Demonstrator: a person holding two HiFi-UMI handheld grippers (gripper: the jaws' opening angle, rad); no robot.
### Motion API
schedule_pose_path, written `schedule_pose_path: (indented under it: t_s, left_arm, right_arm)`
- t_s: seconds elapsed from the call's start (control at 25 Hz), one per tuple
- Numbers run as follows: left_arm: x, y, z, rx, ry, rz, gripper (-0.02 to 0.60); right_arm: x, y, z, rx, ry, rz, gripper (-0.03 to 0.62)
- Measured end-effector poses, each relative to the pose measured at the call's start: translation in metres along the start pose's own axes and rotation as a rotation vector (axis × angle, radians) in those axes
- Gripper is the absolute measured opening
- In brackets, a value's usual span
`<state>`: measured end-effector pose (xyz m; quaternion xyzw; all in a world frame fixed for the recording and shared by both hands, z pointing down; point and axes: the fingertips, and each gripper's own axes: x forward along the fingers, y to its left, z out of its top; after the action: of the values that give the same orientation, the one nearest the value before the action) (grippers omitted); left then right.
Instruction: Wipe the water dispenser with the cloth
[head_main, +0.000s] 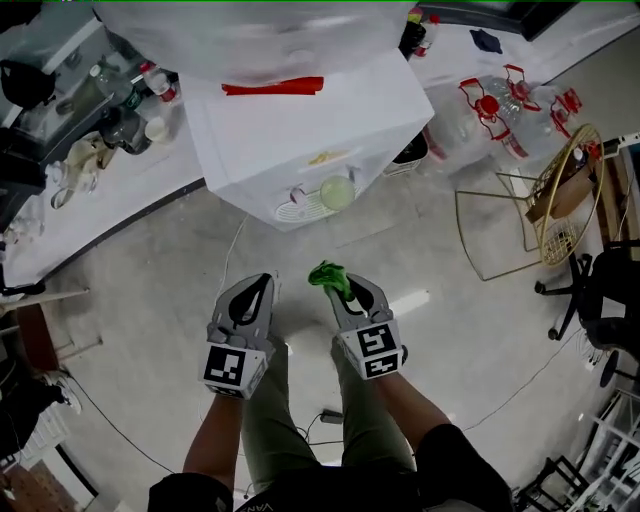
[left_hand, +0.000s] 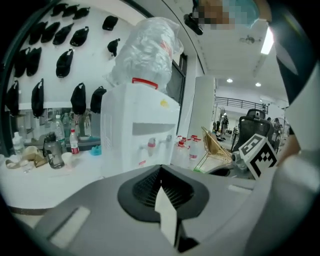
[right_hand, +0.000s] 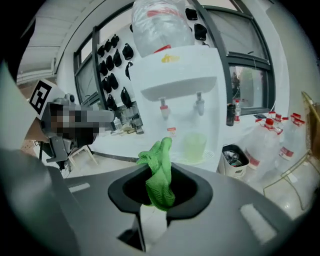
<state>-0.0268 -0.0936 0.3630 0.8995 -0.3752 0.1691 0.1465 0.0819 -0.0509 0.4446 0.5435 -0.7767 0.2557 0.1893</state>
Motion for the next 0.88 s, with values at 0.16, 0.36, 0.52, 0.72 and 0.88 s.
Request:
schedule_pose_path:
  t_s: [0.16, 0.36, 0.52, 0.72, 0.88]
  left_arm:
    - [0.033, 0.03, -0.046, 0.007, -0.013, 0.0, 0.002]
    - [0.073, 0.069, -0.099, 0.072, -0.094, 0.032, 0.002]
    - [0.102, 0.104, -0.144, 0.062, -0.113, 0.066, 0.002]
    - [0.127, 0.119, -0.177, 0.111, -0.139, 0.075, 0.002]
    - [0.121, 0.126, -0.185, 0.081, -0.188, 0.116, 0.002]
  right_arm:
    - [0.059, 0.01, -0.026, -0.089, 0.005, 0.047, 0.093]
    - [0.128, 0.014, -0.057, -0.17, 0.005, 0.108, 0.094]
    - [0.184, 0.016, -0.079, -0.23, -0.009, 0.168, 0.093]
    - [0.229, 0.015, -0.094, -0.307, -0.052, 0.216, 0.094]
    - [0.246, 0.024, -0.097, -0.38, -0.106, 0.244, 0.094]
